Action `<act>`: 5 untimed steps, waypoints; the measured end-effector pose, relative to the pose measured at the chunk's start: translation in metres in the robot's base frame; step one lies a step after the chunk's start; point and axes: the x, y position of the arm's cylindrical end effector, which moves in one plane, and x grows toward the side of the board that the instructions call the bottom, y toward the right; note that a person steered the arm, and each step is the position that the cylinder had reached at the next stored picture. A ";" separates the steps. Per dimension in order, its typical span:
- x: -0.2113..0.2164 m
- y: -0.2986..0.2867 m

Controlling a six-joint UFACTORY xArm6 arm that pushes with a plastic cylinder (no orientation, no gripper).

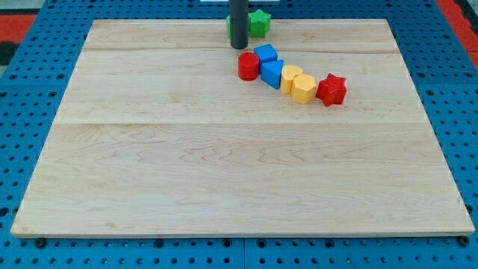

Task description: Slide the red circle to the left side of the blue triangle

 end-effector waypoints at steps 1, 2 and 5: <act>0.000 0.005; 0.000 -0.002; 0.026 -0.053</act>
